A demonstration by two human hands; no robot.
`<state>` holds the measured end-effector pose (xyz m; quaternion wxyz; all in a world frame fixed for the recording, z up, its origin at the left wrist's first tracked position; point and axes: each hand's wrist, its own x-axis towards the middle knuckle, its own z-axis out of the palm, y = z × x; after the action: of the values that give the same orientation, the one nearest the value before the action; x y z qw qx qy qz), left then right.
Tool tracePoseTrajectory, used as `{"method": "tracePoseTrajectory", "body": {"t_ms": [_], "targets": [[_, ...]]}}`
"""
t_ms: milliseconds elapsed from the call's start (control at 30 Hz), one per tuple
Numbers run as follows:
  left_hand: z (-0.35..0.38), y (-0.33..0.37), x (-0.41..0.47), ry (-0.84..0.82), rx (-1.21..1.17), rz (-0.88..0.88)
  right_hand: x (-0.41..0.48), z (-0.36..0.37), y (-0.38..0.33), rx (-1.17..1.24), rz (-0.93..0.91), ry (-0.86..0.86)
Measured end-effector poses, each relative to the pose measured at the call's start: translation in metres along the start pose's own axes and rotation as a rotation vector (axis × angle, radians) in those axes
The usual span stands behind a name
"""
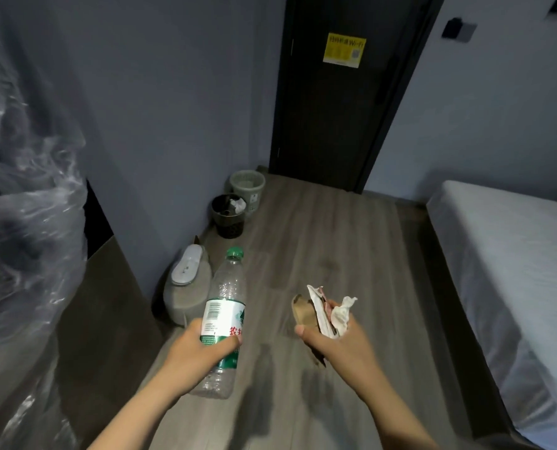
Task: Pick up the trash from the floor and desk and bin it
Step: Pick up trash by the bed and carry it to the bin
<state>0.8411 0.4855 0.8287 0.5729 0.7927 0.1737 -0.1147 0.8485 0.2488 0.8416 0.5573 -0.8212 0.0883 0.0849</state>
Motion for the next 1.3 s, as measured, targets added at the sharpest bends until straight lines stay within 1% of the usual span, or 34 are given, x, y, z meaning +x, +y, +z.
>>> {"method": "tracePoseTrajectory", "body": {"t_ms": [167, 367, 533, 600, 833, 1000, 1133, 1300], "targets": [[-0.009, 0.022, 0.071, 0.003, 0.007, -0.027, 0.073, 0.007, -0.016, 0.01, 0.032, 0.029], [-0.011, 0.042, 0.165, 0.007, 0.016, -0.066, 0.178, 0.004, -0.031, 0.041, 0.045, -0.021], [-0.001, 0.088, 0.25, 0.033, -0.008, -0.073, 0.278, -0.007, -0.051, -0.003, 0.029, 0.012], [0.002, 0.107, 0.285, 0.045, 0.004, -0.085, 0.318, -0.015, -0.064, -0.072, -0.019, -0.031], [0.012, 0.157, 0.391, 0.045, 0.017, -0.087, 0.444, -0.032, -0.092, -0.081, -0.025, -0.062], [0.004, 0.179, 0.465, 0.07, 0.002, -0.103, 0.525, -0.027, -0.106, -0.043, -0.053, -0.102], [-0.004, 0.195, 0.539, 0.12, -0.037, -0.112, 0.597, -0.017, -0.118, -0.018, 0.014, -0.071], [-0.028, 0.232, 0.634, 0.107, -0.05, -0.116, 0.688, 0.002, -0.145, -0.13, 0.034, -0.091]]}}
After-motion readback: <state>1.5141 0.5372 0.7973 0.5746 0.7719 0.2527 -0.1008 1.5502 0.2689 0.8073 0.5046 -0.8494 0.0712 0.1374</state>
